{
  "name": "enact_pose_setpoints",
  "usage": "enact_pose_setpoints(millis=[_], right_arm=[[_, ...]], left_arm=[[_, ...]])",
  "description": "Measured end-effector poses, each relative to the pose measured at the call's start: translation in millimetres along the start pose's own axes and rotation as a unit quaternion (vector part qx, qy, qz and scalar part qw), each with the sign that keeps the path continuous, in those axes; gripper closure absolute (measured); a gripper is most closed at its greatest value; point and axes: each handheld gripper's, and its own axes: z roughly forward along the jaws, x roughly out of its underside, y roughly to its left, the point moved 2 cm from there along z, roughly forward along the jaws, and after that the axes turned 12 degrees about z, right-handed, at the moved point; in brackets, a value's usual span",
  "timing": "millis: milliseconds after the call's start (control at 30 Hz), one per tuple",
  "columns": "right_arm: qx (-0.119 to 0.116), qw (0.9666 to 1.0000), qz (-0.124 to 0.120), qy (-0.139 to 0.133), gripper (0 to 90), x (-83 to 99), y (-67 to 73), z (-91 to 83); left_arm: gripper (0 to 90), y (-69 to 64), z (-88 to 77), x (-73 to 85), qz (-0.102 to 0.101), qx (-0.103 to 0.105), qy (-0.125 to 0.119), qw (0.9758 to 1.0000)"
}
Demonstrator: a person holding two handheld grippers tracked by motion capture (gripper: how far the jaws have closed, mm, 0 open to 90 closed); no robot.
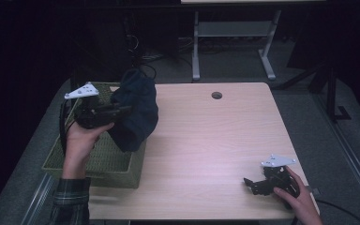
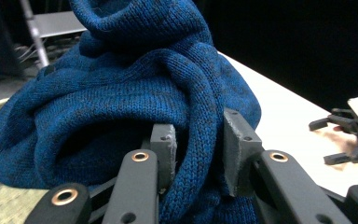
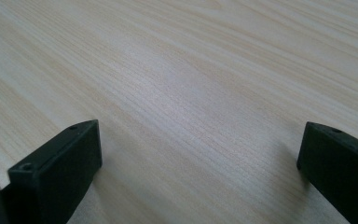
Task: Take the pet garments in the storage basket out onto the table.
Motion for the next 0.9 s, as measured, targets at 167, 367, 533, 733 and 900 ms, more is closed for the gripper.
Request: enact_pose_setpoints(millis=[167, 367, 533, 733, 900], right_arm=[[0.0, 1.0, 0.0, -0.001, 0.0, 0.0, 0.0, 0.0], [0.0, 1.0, 0.0, 0.0, 0.0, 0.0, 0.1, -0.1], [0.0, 1.0, 0.001, 0.0, 0.0, 0.0, 0.2, 0.0], [0.0, 1.0, 0.002, 0.001, 0.0, 0.1, 0.3, -0.2], [0.0, 1.0, 0.002, 0.001, 0.0, 0.0, 0.3, -0.2]], left_arm=[[68.6, -7.9, 11.2, -12.2, 0.005, 0.015, -0.009, 0.9998], [68.7, -20.8, 26.3, -28.2, 0.019, 0.035, -0.013, 0.9991], [68.6, -30.2, 39.8, -38.5, 0.025, 0.056, -0.018, 0.9979], [68.6, -42.0, 60.2, -46.7, 0.034, 0.077, -0.014, 0.9963], [68.7, -52.9, 79.7, -51.5, 0.04, 0.093, -0.014, 0.9947]])
